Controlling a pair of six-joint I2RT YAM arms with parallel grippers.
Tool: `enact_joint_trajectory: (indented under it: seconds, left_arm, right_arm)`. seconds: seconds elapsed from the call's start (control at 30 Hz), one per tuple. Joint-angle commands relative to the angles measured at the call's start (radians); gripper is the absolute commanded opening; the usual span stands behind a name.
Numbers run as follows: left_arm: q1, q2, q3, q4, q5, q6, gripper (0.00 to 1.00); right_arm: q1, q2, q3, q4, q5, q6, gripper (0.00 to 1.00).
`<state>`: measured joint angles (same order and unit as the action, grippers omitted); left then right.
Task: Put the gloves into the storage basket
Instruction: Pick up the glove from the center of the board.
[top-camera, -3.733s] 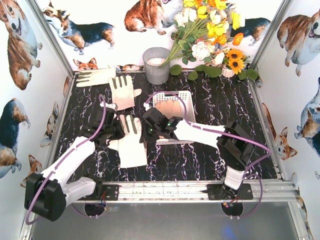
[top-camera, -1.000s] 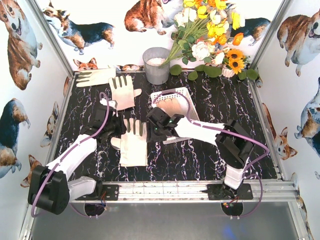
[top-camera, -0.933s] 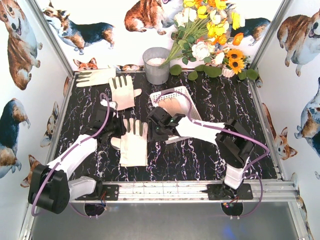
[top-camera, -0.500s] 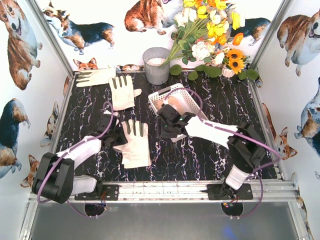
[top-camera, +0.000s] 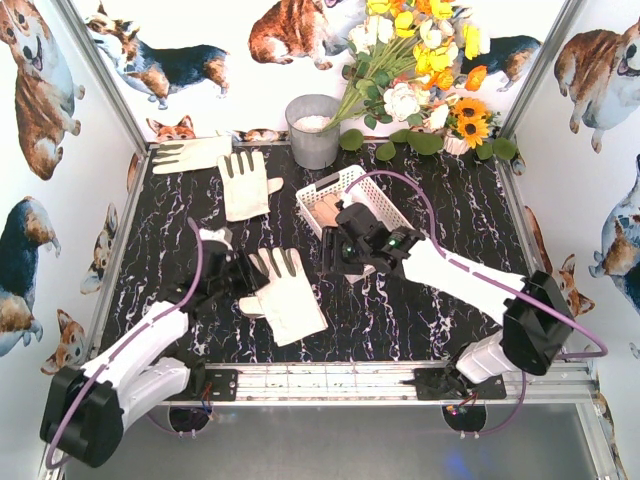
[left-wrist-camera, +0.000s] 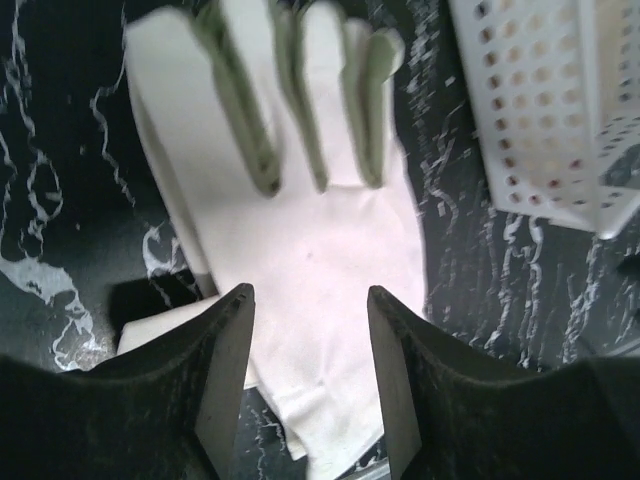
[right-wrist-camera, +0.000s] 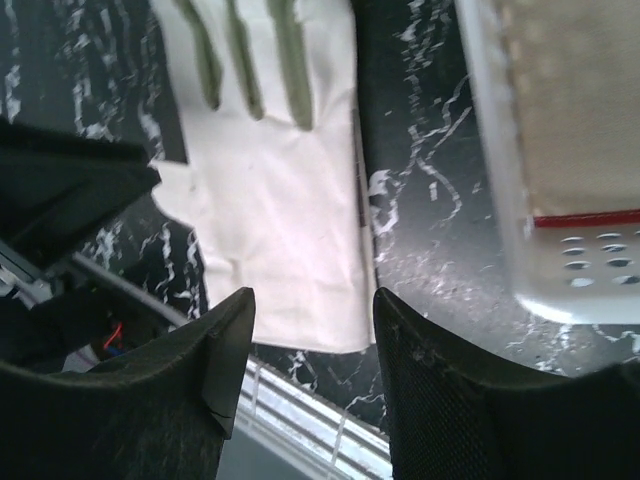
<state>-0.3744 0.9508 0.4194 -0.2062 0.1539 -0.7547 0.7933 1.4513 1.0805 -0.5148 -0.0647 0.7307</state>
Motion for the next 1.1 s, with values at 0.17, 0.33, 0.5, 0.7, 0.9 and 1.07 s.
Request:
enact_joint_trajectory:
  seconds: [0.17, 0.33, 0.5, 0.7, 0.9, 1.07]
  left_arm:
    - [-0.002, 0.021, 0.139, -0.165, 0.095, 0.068, 0.46]
    - [-0.002, 0.072, 0.088, -0.105, 0.136, 0.074, 0.39]
    - [-0.002, 0.149, 0.051, -0.059, 0.133, 0.084, 0.24]
    - [-0.003, 0.186, 0.015, -0.07, 0.09, 0.113, 0.21]
    - [-0.003, 0.218, -0.026, -0.079, 0.083, 0.119, 0.17]
    - [-0.002, 0.203, -0.047, -0.072, 0.071, 0.109, 0.17]
  right_arm:
    - [0.124, -0.067, -0.075, 0.08, 0.0, 0.122, 0.53]
    - [0.127, 0.012, -0.069, 0.136, 0.027, 0.122, 0.52]
    - [0.127, 0.135, 0.03, 0.126, 0.031, 0.053, 0.52]
    - [0.125, 0.266, 0.122, 0.084, 0.053, 0.005, 0.53]
    - [0.09, 0.336, 0.149, 0.072, 0.054, 0.003, 0.52]
    - [0.064, 0.372, 0.164, 0.081, 0.018, -0.003, 0.52]
